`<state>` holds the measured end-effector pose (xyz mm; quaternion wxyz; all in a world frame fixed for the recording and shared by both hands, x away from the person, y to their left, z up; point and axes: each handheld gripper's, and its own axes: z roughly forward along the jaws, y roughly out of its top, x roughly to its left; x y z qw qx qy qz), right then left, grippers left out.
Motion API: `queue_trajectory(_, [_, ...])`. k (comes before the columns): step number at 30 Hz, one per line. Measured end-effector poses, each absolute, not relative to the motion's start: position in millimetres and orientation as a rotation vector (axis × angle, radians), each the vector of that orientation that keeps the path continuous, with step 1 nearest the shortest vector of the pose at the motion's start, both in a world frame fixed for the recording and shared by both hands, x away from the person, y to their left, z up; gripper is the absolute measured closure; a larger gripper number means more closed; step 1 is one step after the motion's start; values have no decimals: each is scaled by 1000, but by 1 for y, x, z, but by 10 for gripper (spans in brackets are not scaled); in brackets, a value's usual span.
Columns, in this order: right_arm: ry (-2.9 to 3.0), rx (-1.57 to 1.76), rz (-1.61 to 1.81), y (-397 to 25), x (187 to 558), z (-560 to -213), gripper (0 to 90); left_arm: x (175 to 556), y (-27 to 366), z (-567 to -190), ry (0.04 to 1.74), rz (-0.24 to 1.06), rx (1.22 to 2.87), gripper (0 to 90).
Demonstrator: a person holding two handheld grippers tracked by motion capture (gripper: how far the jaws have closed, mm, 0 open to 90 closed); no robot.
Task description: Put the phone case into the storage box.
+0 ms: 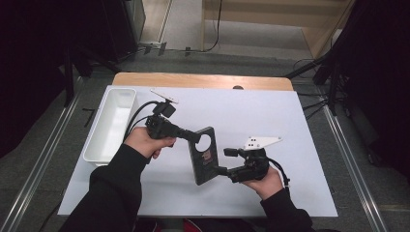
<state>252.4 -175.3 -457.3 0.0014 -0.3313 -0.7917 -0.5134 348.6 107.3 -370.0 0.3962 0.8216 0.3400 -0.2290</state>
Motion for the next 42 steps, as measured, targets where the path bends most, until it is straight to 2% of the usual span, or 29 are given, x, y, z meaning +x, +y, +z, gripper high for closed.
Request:
queue_trajectory(18, [-2503, -1123, -1579, -174, 260, -442, 184, 356, 103, -368, 769, -584, 2146, 789])
queue_trajectory(42, [-2488, -1207, -1601, -160, 281, -427, 213, 358, 100, -370, 734, -600, 2174, 788])
